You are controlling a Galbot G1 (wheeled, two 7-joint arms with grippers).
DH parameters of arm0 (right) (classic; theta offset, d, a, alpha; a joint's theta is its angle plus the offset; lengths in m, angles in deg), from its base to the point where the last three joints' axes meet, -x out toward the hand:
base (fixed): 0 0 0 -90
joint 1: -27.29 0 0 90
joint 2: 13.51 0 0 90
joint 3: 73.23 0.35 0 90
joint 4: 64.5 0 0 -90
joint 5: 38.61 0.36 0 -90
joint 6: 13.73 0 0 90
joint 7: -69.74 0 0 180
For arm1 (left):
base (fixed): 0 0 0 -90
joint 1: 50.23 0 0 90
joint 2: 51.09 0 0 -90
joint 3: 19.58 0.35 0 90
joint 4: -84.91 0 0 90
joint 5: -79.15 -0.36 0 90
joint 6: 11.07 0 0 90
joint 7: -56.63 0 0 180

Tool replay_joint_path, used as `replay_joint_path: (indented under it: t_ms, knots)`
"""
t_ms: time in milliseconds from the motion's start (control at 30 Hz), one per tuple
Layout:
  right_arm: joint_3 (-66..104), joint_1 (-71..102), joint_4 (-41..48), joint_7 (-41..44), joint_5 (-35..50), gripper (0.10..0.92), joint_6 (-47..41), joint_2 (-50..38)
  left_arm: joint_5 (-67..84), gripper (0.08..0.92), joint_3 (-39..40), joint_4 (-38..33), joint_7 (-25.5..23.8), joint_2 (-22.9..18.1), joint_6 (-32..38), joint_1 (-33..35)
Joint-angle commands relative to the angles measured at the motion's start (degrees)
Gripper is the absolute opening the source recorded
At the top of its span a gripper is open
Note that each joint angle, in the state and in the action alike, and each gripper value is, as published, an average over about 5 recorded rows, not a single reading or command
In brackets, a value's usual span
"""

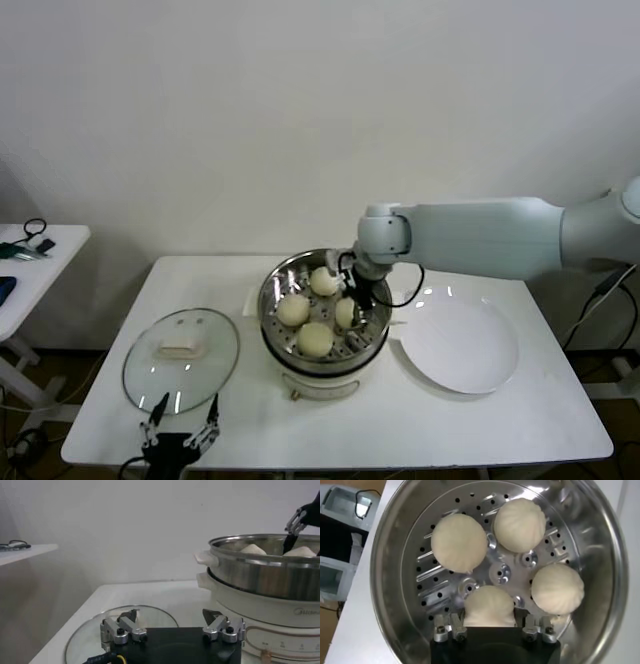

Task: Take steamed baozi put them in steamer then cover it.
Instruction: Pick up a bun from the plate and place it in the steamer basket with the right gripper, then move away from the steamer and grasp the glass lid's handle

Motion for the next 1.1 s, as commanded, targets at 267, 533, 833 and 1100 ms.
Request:
replay_joint_path:
  t_ms: [267,533,833,1100]
  knots:
    - [6.6,-7.1,-1.9,4.2,4.1,0.816,4.5,-8.4,-1.0,0.823,0.0,-0.9,0.0,0.1,-0.5,0.3]
    - [36.0,11.5,-6.1,-21.7,11.0,0.823,-0.7,-28.2,-1.6,0.823,-1.3,-2.3,0.0,0.3,-2.7,-1.2]
    - [73.7,50.9,-7.8,-35.8,9.2,0.823,9.7,-44.3,-1.4,0.823,-2.1,-3.4,-2.5,3.1,-6.7,-4.8]
    - [116.9,98.2,-7.9,-36.4,3.6,0.823,27.2,-42.8,-1.2,0.823,-3.0,-2.3,-2.6,3.7,-3.6,-8.6]
